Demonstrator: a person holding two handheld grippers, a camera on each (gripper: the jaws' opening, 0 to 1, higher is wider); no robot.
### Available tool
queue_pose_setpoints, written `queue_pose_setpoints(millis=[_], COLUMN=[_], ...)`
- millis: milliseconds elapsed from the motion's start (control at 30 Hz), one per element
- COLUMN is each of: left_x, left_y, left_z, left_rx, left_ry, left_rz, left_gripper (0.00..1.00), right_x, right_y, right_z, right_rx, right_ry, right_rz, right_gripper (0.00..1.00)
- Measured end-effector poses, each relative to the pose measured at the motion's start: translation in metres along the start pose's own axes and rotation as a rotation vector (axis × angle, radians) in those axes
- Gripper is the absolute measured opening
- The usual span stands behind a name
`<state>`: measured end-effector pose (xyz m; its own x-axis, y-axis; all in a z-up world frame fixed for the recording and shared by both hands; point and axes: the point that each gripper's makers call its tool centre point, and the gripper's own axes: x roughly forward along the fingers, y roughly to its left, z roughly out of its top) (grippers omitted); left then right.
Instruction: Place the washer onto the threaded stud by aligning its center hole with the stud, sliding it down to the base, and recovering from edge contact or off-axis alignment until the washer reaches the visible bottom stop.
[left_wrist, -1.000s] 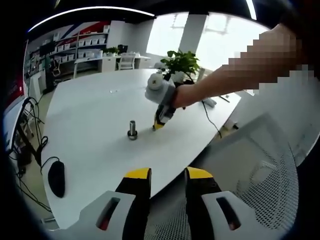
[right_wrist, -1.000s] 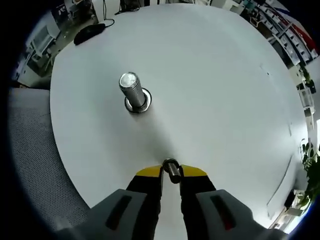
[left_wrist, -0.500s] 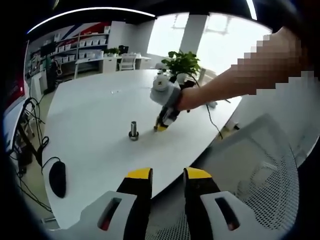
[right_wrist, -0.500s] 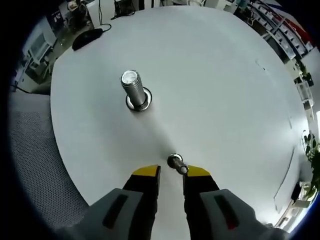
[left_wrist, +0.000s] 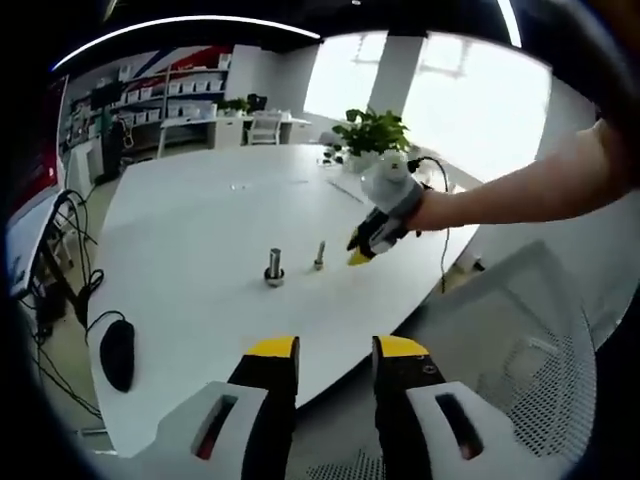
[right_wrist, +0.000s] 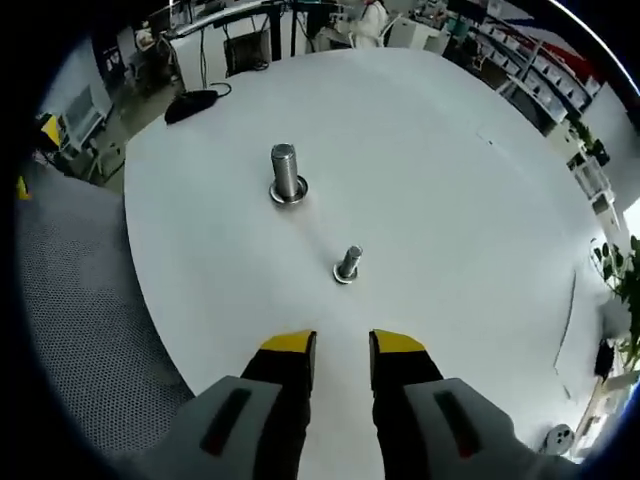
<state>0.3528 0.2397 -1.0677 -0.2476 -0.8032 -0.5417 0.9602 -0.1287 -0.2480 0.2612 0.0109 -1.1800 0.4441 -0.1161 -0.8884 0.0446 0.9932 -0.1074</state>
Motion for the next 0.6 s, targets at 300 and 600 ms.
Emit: queue_pose_setpoints(millis=[300, 600], left_x=[-0.003, -0.009], left_y=[0.01, 0.013], left_z=[0.001, 0.011], left_rx=[-0.003, -0.013], left_ry=[-0.005, -0.053], left_rz=[0.054, 0.086], left_gripper=[0.29, 0.29], right_x=[-0.071, -0.127], right_y=[0.005, 0.028], right_z=[-0.016, -0.026], right_rx=[0.183, 0.331], right_ry=[-0.214, -0.359], right_rz=[-0.042, -0.05], right_gripper=[0.26, 0.33])
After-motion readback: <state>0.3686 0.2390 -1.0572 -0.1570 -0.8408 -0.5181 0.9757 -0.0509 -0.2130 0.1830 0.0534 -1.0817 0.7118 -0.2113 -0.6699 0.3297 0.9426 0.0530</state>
